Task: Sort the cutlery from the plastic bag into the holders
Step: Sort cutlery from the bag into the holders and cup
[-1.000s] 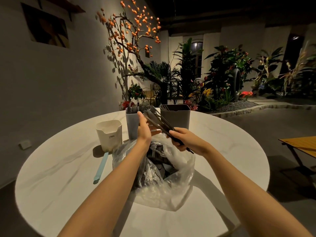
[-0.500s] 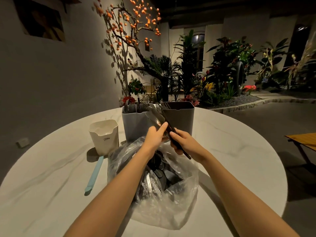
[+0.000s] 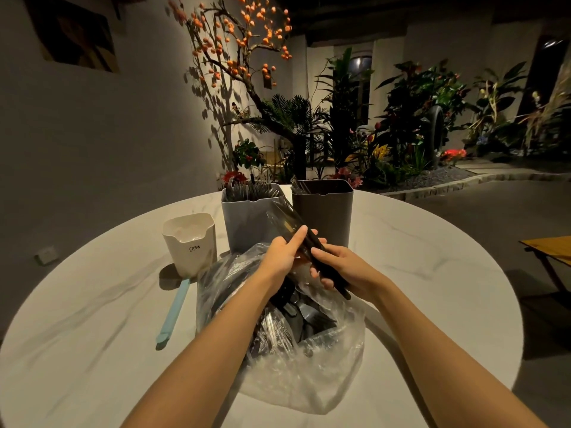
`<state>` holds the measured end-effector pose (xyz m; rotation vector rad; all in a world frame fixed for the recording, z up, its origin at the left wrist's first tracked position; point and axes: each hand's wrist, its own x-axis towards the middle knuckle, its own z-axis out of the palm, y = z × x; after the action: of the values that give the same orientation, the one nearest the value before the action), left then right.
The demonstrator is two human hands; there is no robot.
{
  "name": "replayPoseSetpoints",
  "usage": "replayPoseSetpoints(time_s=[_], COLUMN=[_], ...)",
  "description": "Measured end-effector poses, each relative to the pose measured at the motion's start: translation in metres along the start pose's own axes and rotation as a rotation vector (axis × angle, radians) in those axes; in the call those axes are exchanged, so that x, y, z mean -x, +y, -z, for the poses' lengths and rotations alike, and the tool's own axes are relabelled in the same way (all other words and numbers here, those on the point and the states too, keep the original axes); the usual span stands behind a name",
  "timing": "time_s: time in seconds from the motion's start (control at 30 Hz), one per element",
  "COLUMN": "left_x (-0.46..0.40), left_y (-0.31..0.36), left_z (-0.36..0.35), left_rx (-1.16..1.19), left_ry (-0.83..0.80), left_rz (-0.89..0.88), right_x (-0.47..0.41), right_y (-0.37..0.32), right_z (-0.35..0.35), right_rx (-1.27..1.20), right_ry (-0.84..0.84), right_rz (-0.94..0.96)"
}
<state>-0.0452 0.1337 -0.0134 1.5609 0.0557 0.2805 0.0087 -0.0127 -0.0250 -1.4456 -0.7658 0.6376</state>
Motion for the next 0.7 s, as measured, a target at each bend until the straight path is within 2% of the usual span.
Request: replayPoseSetpoints(time_s=[0.17,0.43,0.7], left_x=[0.0006,0.0014,0.0071], left_y=[-0.0025,0.0005,0.0019], left_z=[0.001,-0.0028,-0.002], left_rx=[0.045,0.056,0.093], left_ry=[0.076,0.298,0.109], left_rz=[-0.002,0.069,-0.016], right_x=[0.0042,0.008,0.0074], right_y=[-0.003,-0.0058,-0.0042], right_z=[-0.0024,-0.0013,-0.0005], right_rx=[-0.002,-0.009,-0.012], right_ry=[-0.025,-0.011,-0.003], right_rz=[-0.014,-0.045,-0.078])
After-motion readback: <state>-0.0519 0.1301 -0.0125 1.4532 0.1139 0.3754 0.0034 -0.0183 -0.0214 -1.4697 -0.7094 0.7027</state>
